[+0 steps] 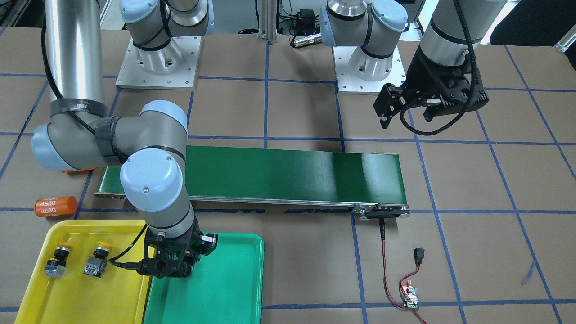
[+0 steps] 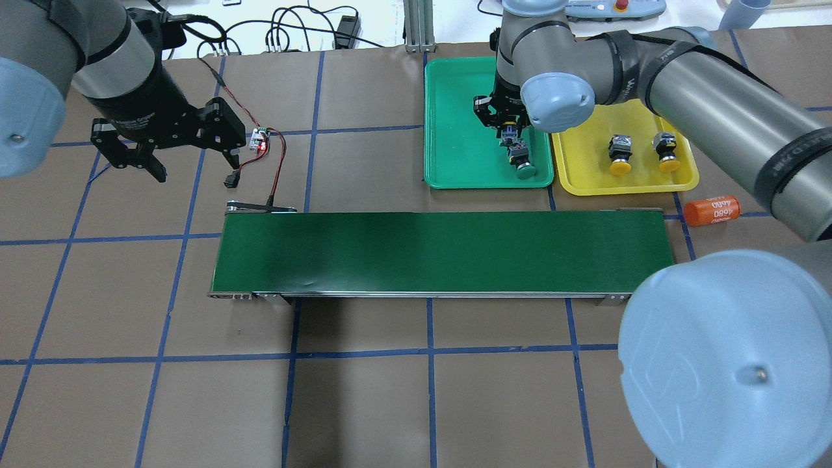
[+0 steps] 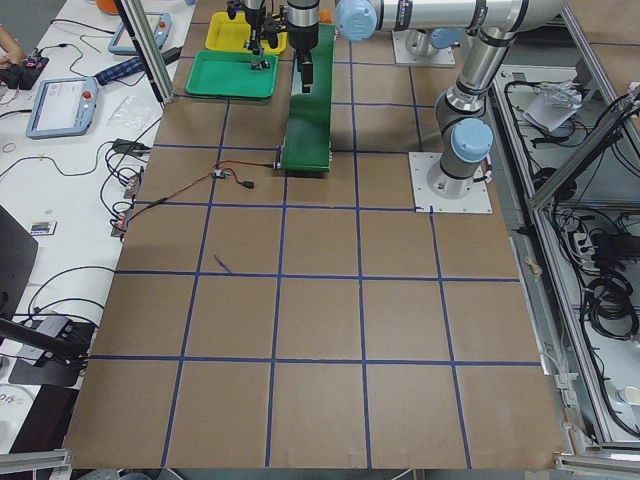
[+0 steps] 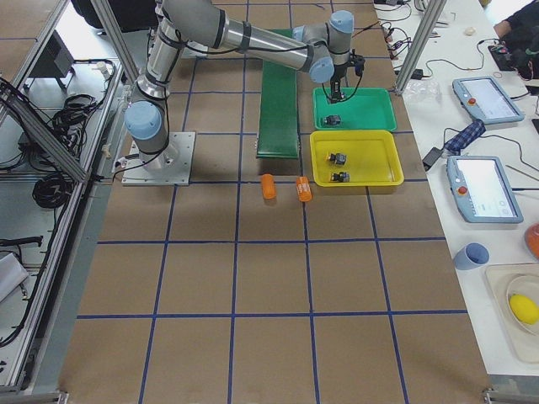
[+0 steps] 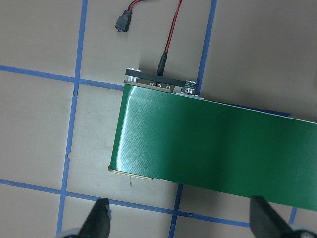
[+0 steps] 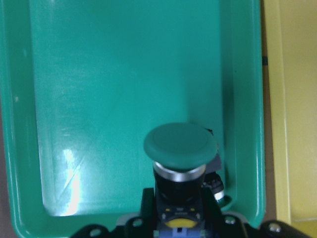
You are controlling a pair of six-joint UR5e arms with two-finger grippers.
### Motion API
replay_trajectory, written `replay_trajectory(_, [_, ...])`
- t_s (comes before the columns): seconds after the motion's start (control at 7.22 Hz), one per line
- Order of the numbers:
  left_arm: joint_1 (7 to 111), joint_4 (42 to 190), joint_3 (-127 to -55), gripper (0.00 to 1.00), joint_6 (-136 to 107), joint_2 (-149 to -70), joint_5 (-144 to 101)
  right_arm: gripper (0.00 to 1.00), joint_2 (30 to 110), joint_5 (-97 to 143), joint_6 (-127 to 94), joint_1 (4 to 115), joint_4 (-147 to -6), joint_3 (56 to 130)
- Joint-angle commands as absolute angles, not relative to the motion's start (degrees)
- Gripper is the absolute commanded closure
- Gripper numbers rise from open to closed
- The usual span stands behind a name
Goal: Sort buttons by color to trays
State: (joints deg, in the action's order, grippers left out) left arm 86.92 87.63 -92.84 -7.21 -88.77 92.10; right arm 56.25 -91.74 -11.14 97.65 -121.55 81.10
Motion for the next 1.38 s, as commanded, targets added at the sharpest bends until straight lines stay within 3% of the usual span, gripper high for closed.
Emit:
replay_trajectory(0.0, [86.92, 87.63, -93.16, 0.0, -7.21, -88.77, 92.2, 1.0, 52.92, -86.7, -11.16, 97.99, -126.72, 81.12])
replay_trajectory(0.14, [86.92, 87.63, -93.08, 0.0, -7.21, -88.77, 92.28, 0.18, 52.65, -86.83, -9.68, 97.82, -127.17, 81.56])
replay_trajectory(0.28, [86.84, 87.54, -92.82, 0.0, -7.21, -88.77, 92.11, 0.0, 53.43, -87.27, -8.62, 97.74, -126.92, 81.56])
replay_trajectory(0.55, [86.84, 87.63, -93.16, 0.0, -7.21, -88.77, 92.2, 0.0, 57.71, -87.28, -8.79, 97.65, -121.25, 81.56])
replay_trajectory(1.25, [86.75, 87.54, -92.9, 0.0, -7.12, -88.77, 92.11, 0.0, 74.85, -87.63, -8.52, 93.96, -89.02, 82.09])
